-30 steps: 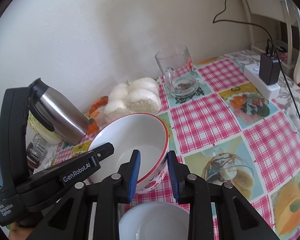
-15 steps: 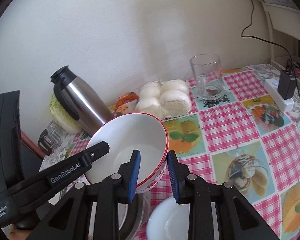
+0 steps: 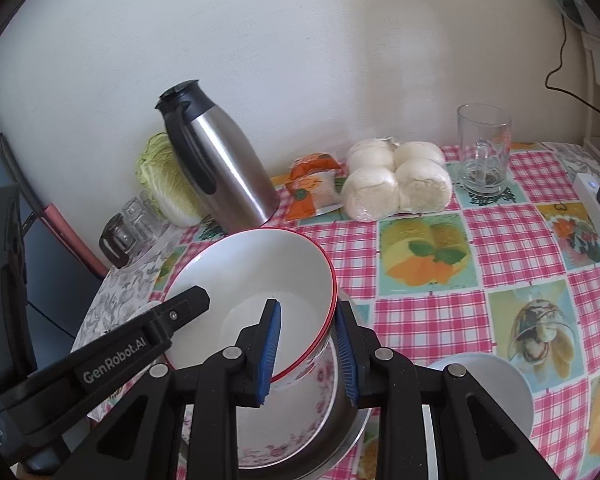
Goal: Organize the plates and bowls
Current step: 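Lift and carry the red-rimmed bowl onto the floral plate in the basin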
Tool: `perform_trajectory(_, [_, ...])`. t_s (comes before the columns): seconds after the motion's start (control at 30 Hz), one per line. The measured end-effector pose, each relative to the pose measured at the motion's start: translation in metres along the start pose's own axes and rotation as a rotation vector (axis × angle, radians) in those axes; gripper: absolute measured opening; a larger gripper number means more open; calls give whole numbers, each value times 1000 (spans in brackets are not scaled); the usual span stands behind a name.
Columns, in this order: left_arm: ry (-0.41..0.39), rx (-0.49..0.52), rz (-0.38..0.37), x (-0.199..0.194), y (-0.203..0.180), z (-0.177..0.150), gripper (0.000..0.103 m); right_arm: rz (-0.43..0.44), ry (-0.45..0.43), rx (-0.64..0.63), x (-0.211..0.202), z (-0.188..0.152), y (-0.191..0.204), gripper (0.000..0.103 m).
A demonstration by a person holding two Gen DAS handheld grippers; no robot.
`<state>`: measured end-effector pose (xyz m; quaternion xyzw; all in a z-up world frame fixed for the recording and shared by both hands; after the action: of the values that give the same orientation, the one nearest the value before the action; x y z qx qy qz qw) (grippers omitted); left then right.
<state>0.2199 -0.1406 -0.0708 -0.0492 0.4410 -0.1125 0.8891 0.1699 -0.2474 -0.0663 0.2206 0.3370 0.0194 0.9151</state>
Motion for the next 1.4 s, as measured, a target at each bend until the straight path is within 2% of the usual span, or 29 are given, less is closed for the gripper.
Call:
perform_trajectory(0.53, [4,-141,-60,-43,48,-6,14,-12,50,-79,-18,-14,60,30])
perform_trajectory(0.87, [70,-202,-122,-32,57,-21,14,-52,116,-46,-10,-34,54,30])
perform_trajectory(1.4, [137,-260,-153,-9,68,-32,14,-83,175,-12,16,-50,44,30])
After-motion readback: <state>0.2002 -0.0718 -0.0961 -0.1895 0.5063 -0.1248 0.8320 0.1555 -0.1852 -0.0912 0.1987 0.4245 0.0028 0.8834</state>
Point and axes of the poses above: each gripper's, at about its wrist camera, not at the fingertips, and x roughly the way its jaws point, y to its left, z to its top, the point moved 10 cm from there along x, roughly the way its jaws point, and after that the axes turned 7 degrees about z, right-handed, at the moved point
